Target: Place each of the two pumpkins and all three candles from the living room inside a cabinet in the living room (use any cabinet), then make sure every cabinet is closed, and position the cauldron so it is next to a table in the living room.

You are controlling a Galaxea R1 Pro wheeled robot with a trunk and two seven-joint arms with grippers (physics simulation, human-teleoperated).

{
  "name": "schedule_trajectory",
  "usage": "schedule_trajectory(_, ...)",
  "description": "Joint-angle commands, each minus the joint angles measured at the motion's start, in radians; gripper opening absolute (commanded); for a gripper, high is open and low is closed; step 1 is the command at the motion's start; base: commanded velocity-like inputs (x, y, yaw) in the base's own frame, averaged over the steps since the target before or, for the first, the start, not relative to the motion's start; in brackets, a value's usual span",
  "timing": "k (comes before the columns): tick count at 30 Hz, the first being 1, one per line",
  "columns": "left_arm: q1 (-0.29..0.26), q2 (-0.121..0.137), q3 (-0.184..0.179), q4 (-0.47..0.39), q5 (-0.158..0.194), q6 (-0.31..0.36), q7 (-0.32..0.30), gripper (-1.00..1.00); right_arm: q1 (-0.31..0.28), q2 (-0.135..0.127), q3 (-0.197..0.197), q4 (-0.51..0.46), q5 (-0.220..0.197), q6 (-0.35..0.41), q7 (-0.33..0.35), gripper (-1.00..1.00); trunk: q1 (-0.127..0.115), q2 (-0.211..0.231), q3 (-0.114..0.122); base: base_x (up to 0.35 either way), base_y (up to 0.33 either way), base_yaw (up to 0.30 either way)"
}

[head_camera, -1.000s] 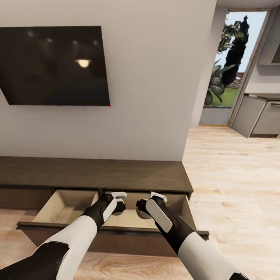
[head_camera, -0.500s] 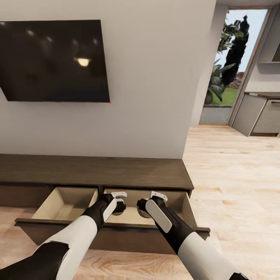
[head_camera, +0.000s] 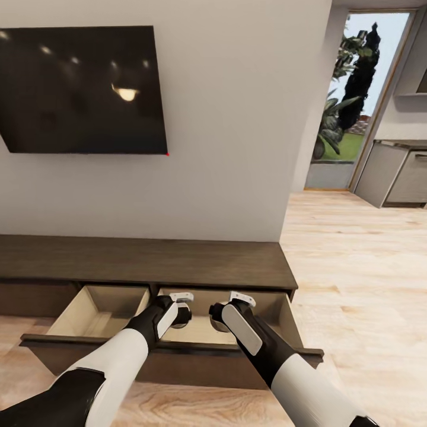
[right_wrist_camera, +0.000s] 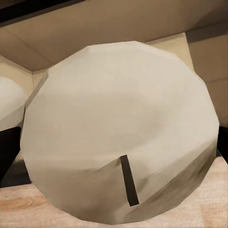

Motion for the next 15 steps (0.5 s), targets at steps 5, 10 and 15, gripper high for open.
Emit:
schedule_trajectory(5,0.000,0.000,0.000,0.000,0.000,-0.001,0.000,-1.00,0.000,0.000,-0.001,0.000,-0.002,-0.002,0.000,-1.00,0.000,0.000,0.000,0.049,0.014,0.000)
schedule_trajectory(10,0.000,0.000,0.000,0.000,-0.001,-0.001,0.000,-1.00,0.000,0.000,-0.001,0.000,-0.003,-0.001,0.000,-1.00,0.000,0.000,0.000,0.142,0.002,0.000)
schedule_trajectory(15,0.000,0.000,0.000,0.000,-0.001,-0.002,0.000,-1.00,0.000,0.000,-0.001,0.000,-0.003,0.006,0.001,-1.00,0.000,0.000,0.000,0.045,0.000,0.000)
